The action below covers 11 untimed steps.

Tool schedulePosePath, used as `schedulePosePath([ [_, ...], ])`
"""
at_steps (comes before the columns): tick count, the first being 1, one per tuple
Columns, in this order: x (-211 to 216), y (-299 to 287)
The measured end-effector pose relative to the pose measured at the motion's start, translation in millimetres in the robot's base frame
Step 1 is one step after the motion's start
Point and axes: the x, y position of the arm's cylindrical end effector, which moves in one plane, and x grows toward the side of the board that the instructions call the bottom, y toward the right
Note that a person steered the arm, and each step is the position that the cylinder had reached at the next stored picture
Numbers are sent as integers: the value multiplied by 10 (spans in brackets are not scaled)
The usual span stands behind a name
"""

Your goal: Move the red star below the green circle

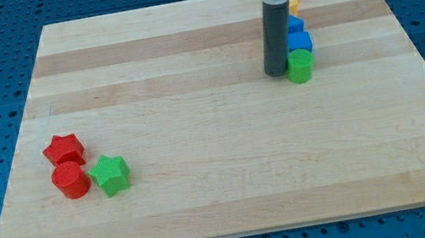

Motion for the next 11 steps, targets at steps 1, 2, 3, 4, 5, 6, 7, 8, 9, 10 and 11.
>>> schedulePosePath([
  [1, 0, -19],
  [2, -69, -541],
  [3, -337, -1317],
  [4, 124, -2395],
  [5, 433, -3206],
  [6, 871, -3494],
  [7, 1255, -3436],
  [8, 1233, -3067],
  [9, 1102, -3115],
  [10, 1108, -3220],
  [11, 884, -3197],
])
